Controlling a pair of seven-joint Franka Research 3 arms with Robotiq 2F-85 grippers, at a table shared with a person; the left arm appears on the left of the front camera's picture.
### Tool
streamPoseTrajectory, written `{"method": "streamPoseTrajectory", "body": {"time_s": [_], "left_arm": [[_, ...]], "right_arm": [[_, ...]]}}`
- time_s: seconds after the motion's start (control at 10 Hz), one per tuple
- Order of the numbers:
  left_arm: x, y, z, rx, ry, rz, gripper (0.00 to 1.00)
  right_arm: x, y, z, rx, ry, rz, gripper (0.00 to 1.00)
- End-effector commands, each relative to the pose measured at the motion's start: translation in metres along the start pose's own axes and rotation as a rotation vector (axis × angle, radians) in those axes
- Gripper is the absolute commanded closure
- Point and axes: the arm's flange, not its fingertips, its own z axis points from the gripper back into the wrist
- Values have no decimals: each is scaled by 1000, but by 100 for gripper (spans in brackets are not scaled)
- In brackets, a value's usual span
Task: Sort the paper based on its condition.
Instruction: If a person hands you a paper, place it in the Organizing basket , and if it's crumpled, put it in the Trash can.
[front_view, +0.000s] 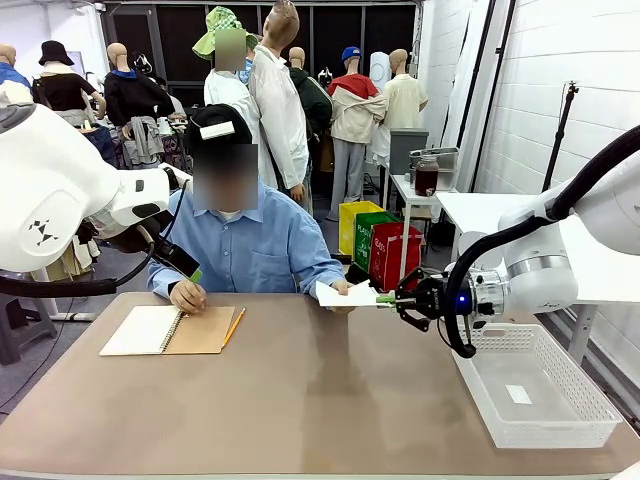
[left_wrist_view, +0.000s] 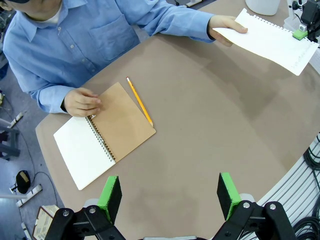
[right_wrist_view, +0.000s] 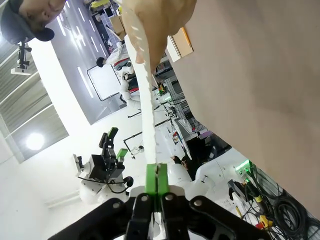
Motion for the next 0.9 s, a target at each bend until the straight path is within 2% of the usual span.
{"method": "streamPoseTrajectory", "body": {"time_s": [0.0, 0.2, 0.4, 0.6, 0.8], "left_arm": [[0, 0, 0, -1, -1, 1, 0], [0, 0, 0, -1, -1, 1, 0], [0, 0, 0, -1, -1, 1, 0], [0, 0, 0, -1, -1, 1, 0], [0, 0, 0, -1, -1, 1, 0]], "right_arm": [[-3, 3, 0, 15, 3, -5, 100], [-3, 6, 3, 12, -7, 11, 100], [-7, 26, 14, -50, -59, 90, 100], [-13, 59, 43, -160, -142, 208, 100], [-17, 85, 76, -308, -182, 319, 100]]}}
